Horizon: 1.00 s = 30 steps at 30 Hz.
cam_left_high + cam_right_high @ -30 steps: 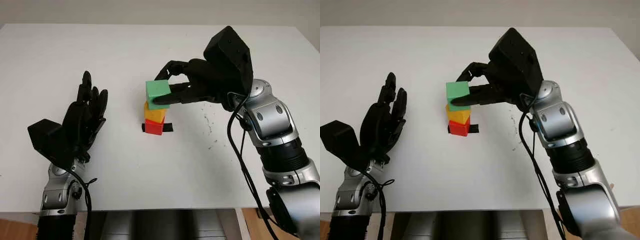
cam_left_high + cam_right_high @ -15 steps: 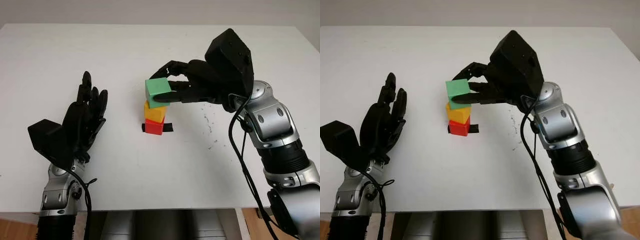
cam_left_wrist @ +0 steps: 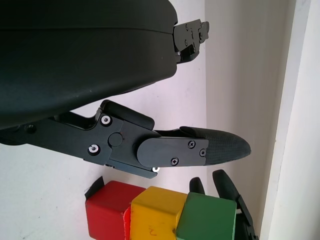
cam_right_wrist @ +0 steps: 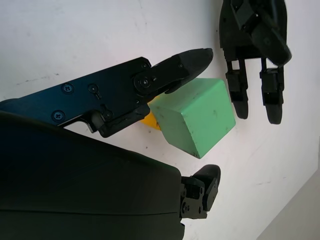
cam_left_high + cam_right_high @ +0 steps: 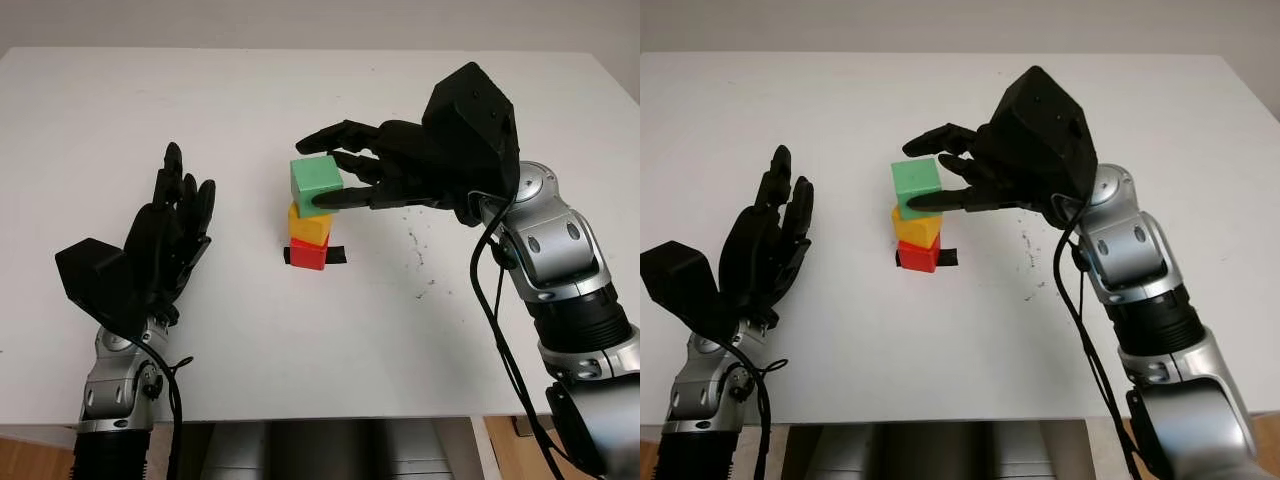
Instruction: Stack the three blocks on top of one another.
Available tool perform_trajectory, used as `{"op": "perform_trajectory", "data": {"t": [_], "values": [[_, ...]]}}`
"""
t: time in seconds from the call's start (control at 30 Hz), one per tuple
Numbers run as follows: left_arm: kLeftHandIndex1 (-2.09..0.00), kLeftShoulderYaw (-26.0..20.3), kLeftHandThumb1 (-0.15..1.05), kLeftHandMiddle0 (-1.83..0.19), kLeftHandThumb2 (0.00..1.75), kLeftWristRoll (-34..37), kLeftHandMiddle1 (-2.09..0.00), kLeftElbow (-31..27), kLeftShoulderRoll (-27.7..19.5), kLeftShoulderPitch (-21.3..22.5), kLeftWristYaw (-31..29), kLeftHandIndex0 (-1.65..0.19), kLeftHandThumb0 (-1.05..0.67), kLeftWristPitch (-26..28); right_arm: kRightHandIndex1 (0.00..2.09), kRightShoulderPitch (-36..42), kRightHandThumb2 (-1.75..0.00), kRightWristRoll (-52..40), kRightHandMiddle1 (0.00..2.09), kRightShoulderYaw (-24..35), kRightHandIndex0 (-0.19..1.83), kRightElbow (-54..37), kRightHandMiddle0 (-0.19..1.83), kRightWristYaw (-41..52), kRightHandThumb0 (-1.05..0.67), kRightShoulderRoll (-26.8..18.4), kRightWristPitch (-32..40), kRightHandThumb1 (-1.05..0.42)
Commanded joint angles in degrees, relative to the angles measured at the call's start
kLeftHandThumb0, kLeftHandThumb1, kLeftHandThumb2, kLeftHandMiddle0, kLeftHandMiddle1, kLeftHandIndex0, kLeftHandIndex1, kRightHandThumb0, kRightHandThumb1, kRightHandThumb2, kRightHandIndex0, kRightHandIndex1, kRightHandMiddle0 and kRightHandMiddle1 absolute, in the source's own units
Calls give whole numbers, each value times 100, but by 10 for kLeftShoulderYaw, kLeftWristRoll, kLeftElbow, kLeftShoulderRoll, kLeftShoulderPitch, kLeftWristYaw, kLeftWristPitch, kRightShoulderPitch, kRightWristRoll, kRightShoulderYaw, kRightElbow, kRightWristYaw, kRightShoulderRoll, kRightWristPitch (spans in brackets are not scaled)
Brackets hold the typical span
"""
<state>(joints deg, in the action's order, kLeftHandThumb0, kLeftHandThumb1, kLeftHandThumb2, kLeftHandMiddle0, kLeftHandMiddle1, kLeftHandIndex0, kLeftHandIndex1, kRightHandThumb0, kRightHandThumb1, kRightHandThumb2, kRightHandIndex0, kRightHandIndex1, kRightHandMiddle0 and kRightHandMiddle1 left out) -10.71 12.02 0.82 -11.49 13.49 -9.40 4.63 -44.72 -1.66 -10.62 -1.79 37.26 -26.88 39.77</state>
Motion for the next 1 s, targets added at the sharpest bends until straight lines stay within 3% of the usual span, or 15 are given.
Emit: {"op": "perform_trajectory", "data": {"t": [0.0, 0.13, 0.27, 0.4, 0.47, 0.97], "values": [[0, -1, 105, 19, 38, -2, 0, -1, -3, -4, -2, 19, -74, -1, 2, 5, -5, -13, 38, 11, -12, -19, -13, 13, -66, -12, 0, -90], [0, -1, 105, 19, 37, 0, 0, -4, -6, -6, -6, 19, -74, 1, 0, 9, -5, -56, 6, 39, -19, -31, -19, 38, -66, -15, 19, -90], [0, -4, 105, 19, 37, 5, 0, -7, -5, -8, -10, 19, -73, 0, 0, 24, -8, -78, 0, 77, -19, -50, -19, 24, -79, -15, -6, -98], [0, -10, 105, 19, 39, 12, 0, -10, -2, -9, -8, 19, -71, -1, 0, 53, -56, -92, 0, 132, -19, -50, -19, -34, -77, 14, -69, -104], [0, -14, 105, 19, 40, 19, 0, -8, -2, -7, -8, 19, -71, 1, 0, 70, -65, -90, 0, 148, -19, -28, -19, -67, -77, 33, -113, -105], [0, -35, 105, 19, 50, 28, 0, -5, -3, 24, 3, 19, -79, -29, 0, 137, -71, -70, 0, 178, -19, 144, -19, -230, -76, 135, -317, -105]]}}
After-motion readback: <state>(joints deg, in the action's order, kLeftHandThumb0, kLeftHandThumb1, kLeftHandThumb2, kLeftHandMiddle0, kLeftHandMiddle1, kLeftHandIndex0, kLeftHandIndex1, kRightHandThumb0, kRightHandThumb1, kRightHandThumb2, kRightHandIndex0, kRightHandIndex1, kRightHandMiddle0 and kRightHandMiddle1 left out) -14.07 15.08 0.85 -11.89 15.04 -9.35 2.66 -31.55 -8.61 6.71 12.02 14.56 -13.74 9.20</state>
